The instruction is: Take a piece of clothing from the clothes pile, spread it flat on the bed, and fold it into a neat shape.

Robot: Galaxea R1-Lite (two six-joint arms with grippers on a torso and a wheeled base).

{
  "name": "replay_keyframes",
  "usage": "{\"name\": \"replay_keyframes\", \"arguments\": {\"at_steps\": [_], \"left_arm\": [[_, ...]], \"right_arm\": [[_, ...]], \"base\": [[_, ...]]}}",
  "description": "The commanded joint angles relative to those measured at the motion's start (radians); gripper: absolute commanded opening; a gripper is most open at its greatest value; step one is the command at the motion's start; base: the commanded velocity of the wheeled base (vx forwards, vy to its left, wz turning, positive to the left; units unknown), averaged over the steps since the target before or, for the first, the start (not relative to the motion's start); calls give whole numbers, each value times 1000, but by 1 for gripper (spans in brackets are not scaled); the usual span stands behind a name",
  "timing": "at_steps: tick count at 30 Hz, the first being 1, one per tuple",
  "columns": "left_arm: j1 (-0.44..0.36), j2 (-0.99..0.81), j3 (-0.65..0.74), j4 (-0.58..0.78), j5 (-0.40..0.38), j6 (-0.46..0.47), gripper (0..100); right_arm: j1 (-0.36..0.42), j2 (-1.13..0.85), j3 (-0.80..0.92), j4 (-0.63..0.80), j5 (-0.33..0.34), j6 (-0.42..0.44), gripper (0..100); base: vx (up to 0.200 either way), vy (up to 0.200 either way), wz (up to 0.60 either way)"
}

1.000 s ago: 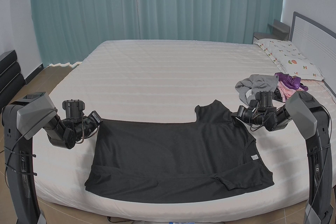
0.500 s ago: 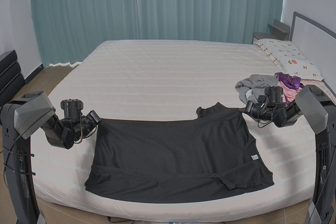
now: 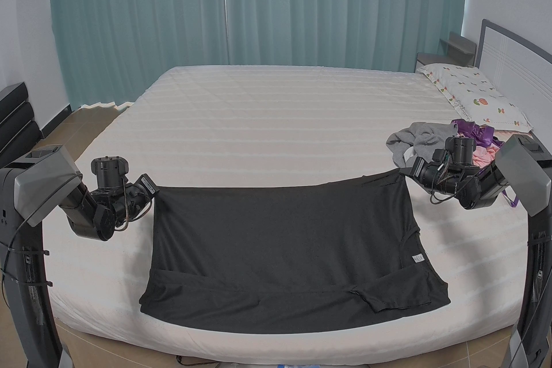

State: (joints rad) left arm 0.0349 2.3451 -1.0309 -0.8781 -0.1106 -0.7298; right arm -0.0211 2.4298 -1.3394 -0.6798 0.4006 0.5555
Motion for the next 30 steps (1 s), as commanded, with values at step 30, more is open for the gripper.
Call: {"name": "replay_keyframes", "arguments": {"at_steps": [30], "left_arm": [[5, -142, 143, 4, -3, 50, 0]], "right_arm": [[-60, -210, 284, -61, 116, 21, 0]], "base": [[0, 0, 0]]}}
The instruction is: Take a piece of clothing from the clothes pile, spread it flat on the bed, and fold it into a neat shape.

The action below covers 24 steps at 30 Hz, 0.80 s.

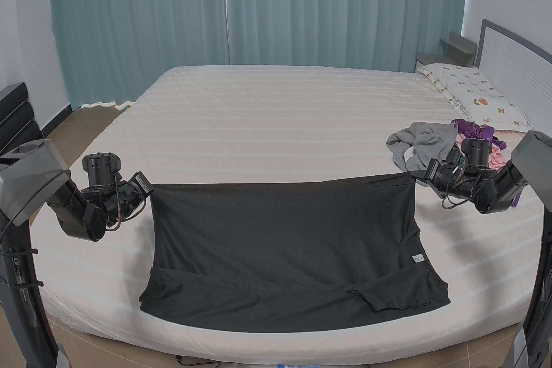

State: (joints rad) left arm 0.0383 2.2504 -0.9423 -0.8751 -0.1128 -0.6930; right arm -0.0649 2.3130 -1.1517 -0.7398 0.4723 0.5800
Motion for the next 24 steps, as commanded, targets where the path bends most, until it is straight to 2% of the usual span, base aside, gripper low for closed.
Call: {"name": "replay_keyframes", "arguments": {"at_steps": [1, 9, 15, 21, 24], "left_arm": [[2, -49, 56, 1, 1, 15, 0], [5, -95, 178, -4, -2, 78, 0], [6, -92, 274, -12, -10, 90, 0], [5, -75, 344, -93, -10, 92, 0], [-1, -45, 422, -194, -11, 109, 0]], "right_arm": [[-18, -96, 99, -1, 46, -3, 0], [-49, -205, 294, 0, 101, -22, 0], [-49, -208, 435, -1, 104, -120, 0], [-50, -176, 484, 0, 104, -163, 0], [-50, -135, 501, 0, 101, -178, 0]], "base": [[0, 0, 0], [0, 0, 0], [0, 0, 0], [0, 0, 0], [0, 0, 0]]}}
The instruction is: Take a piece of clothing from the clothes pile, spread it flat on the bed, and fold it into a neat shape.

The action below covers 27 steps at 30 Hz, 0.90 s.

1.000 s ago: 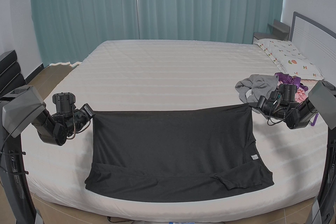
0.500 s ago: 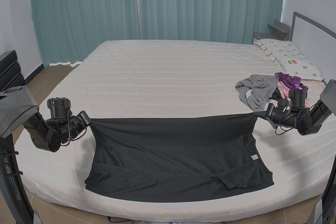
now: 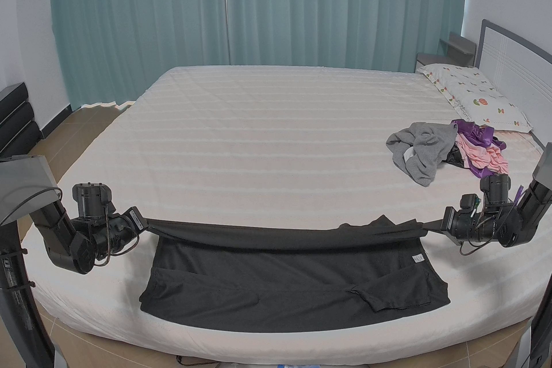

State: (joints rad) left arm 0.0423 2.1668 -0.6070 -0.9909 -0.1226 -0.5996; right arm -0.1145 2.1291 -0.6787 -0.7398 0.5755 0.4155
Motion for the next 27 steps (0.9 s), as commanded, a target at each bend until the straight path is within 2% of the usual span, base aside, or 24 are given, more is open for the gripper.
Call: {"name": "replay_keyframes", "arguments": {"at_steps": [1, 8, 23, 24, 27], "left_arm": [[-6, 50, 102, -97, -2, 29, 0], [-6, 90, 156, -149, -3, 60, 0], [-21, 79, 193, -149, -8, 60, 0], [-22, 79, 194, -149, -8, 58, 100], [-25, 79, 204, -150, -8, 58, 100]], "right_arm": [[-1, 58, 34, 0, -2, -18, 0], [-2, 94, 59, 0, -9, -73, 0], [1, 101, 56, 3, -42, -77, 0], [1, 101, 56, 3, -42, -77, 100], [2, 95, 51, 2, -40, -72, 100]], "base": [[0, 0, 0], [0, 0, 0], [0, 0, 0], [0, 0, 0], [0, 0, 0]]}}
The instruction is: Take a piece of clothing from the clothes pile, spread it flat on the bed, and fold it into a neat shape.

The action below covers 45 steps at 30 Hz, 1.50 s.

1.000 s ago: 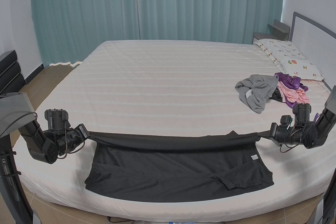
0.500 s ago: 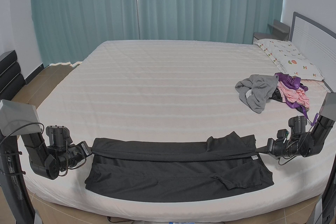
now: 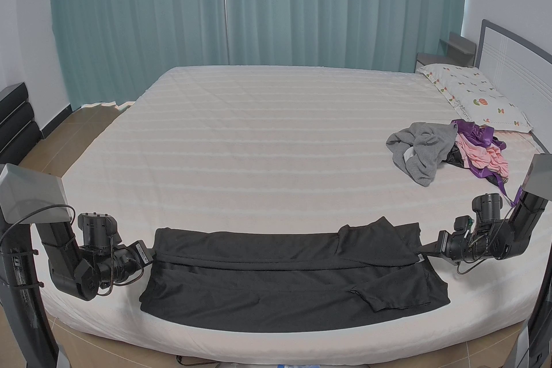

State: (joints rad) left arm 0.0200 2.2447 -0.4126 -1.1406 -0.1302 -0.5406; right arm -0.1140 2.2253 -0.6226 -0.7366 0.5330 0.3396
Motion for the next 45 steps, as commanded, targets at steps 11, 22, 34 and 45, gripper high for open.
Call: {"name": "replay_keyframes", "arguments": {"at_steps": [11, 22, 34, 45], "left_arm": [[6, -109, 18, 1, -2, -22, 100], [-28, -10, -190, 67, -19, -128, 100], [-32, 119, -330, 125, -26, -125, 0], [-20, 124, -330, 114, -11, -142, 0]], "right_arm": [[4, -81, -37, -4, 7, 116, 100], [2, -19, -131, -4, 10, 239, 100], [-4, 13, -160, -6, 10, 297, 100], [-1, 82, -217, -21, -39, 295, 100]], "base": [[0, 0, 0], [0, 0, 0], [0, 0, 0], [0, 0, 0]]}}
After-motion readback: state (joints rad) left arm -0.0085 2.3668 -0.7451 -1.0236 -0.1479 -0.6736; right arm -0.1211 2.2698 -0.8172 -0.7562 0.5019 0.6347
